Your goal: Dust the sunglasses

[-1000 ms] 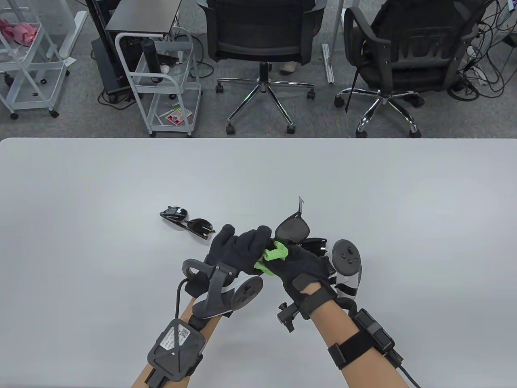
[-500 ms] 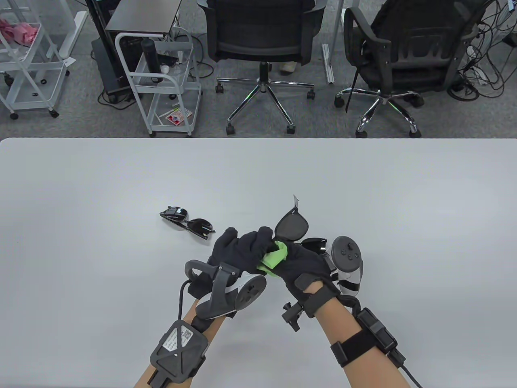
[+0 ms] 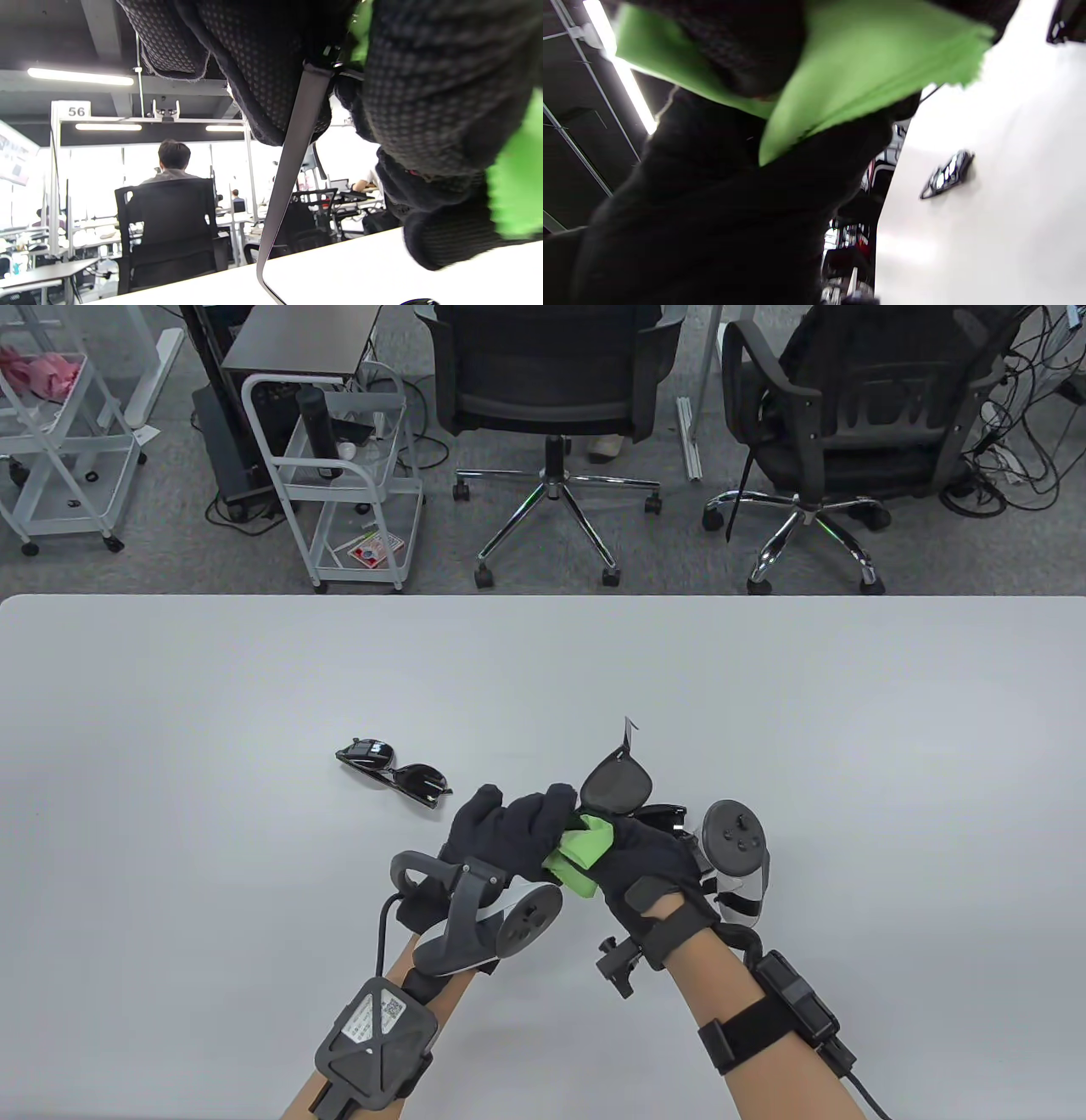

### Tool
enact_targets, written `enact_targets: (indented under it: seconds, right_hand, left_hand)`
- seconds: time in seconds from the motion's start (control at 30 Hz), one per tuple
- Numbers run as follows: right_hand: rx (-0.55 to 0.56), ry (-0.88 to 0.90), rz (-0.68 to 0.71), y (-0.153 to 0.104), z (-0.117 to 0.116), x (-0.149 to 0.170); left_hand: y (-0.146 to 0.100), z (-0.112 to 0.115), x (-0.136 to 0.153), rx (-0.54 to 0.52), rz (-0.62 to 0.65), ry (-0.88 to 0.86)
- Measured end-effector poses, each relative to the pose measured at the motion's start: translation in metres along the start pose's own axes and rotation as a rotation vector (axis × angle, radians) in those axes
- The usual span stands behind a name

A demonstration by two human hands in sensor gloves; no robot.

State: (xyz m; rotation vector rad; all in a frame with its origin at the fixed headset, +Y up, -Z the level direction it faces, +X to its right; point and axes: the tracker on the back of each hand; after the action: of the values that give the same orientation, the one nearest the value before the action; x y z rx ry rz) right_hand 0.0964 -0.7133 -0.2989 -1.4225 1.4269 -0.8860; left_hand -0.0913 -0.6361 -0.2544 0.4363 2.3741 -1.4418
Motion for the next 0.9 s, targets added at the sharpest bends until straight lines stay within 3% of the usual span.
enact_targets:
  seconds: [0.3,0.5,0.63,0.9]
  right_hand:
    - [0.199,-0.238,-0.018,-0.005,0.0,-0.005]
    - [0.076,-0.101,0.021,-0.002,0.001,-0.001]
    - [-0.016,0.001,-0.025,0.0,-0.002,0.006]
    - [0.184,-0.125,0.014,-0.006,0.0,-0.002]
  left_hand:
    - [0.001,0.008,-0.009,0.027,0.017,-0.009]
    - [0.002,0.008,-0.001,0.023,-0.006,-0.02]
    - [-0.002,0.01,0.001,0.041,0.008,0.009]
    - [-0.002,0.006,-0.008,0.022,0.003,-0.062]
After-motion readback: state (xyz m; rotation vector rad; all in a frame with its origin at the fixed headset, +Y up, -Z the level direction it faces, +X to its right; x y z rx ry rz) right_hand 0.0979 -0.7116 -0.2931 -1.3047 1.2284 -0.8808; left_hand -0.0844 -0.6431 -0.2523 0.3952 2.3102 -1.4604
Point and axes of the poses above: the tracker on the back of each hand, its own x axis roughly to the little-finger side, its own y axis roughly from the wrist to the fingertips, z = x × y, and after that the axes turned 4 degrees about -y, right-handed
